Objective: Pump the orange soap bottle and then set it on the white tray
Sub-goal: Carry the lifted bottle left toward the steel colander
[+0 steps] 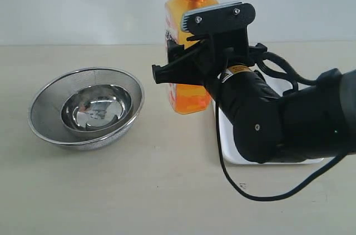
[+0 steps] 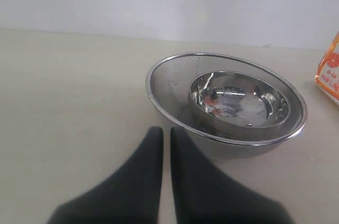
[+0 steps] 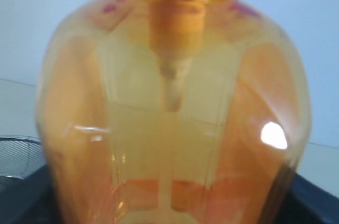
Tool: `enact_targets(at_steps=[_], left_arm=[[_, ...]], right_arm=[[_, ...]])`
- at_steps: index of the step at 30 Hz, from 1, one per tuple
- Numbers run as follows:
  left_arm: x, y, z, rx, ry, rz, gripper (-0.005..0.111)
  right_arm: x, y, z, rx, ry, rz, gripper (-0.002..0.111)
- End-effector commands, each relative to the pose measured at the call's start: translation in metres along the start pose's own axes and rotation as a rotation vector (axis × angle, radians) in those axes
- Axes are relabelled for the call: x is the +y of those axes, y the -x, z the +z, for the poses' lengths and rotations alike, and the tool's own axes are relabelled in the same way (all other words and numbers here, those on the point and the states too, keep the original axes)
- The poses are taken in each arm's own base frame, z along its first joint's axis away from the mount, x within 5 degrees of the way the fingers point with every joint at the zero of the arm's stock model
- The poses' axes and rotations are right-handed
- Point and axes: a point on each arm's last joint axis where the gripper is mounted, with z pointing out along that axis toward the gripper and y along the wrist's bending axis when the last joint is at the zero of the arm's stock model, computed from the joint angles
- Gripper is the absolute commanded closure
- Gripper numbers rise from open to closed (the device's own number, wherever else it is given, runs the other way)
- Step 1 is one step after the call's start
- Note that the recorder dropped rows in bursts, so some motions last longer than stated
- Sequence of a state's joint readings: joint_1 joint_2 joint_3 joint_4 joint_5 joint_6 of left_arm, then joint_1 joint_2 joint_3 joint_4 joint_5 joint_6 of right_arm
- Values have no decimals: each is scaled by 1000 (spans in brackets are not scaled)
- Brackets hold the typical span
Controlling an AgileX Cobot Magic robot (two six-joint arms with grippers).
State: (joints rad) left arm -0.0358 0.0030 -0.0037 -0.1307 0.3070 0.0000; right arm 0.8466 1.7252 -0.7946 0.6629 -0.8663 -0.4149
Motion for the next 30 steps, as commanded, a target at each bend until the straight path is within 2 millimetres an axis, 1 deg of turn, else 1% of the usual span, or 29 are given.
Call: enact_targets(at_steps=[1,5,9,16,19,24,26,30], left_arm=[[0,0,0,-7,4,9,102],[0,0,0,-7,4,9,102],[0,0,0,-7,4,9,102],[0,0,0,-7,4,9,102],[0,0,0,-7,4,9,102],[0,0,0,-7,4,9,102],[0,0,0,-7,4,9,102],[0,0,0,-7,4,9,102]], right_arm=[[0,15,-1,-96,5,-11,108],[0,11,-1,-50,-3,-70,108],[-7,10,0,-22,-82,-48,108],[-9,15,0,-34,-159,-20,108],[-5,20,-2,-45,-207,-78,108],[11,30,-5,-76,-216,-133,108],[14,30,-4,-74,-229,-156,108],[18,21,4,-27,-275,-226,108]])
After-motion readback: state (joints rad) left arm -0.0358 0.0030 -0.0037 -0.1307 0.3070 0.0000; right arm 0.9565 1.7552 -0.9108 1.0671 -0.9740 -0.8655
